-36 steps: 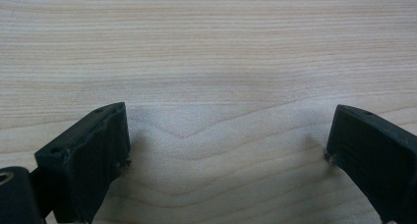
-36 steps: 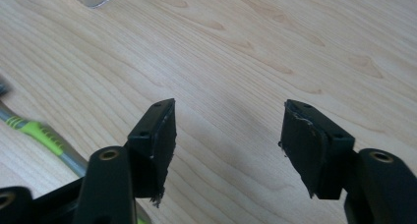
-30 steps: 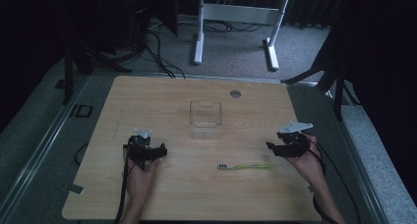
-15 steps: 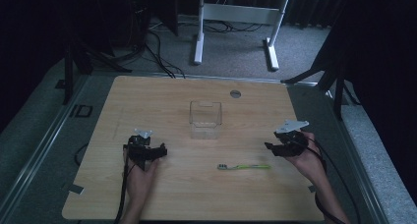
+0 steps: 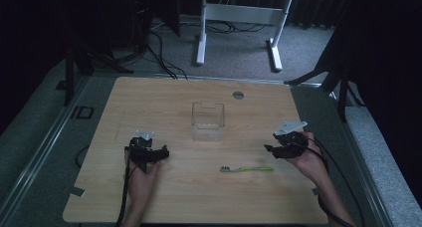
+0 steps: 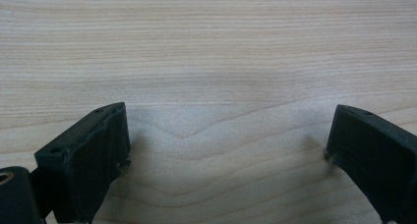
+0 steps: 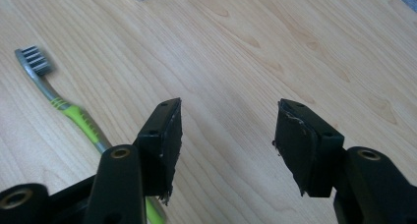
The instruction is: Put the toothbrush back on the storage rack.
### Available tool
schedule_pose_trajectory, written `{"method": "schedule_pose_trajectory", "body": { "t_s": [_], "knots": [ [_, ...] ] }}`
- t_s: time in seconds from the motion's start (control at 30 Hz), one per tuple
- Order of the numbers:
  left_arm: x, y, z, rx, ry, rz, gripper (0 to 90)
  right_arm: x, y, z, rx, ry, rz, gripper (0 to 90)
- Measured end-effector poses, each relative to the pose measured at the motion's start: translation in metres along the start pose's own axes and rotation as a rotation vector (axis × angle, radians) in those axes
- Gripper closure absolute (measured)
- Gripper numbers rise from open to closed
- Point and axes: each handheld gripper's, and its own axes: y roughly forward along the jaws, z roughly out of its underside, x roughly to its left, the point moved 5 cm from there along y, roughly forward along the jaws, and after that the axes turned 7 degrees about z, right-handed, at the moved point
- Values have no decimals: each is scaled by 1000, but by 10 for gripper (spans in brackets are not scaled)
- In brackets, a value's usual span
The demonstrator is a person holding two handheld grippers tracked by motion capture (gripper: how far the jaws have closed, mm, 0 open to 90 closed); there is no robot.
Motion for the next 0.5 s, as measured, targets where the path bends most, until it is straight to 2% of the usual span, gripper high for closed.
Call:
{"method": "schedule_pose_trajectory", "body": {
  "t_s": [0.5],
  "knots": [
    [0,0,0,0,0,0,30,6,-2,-8,11,-56,-32,467]
  ]
}}
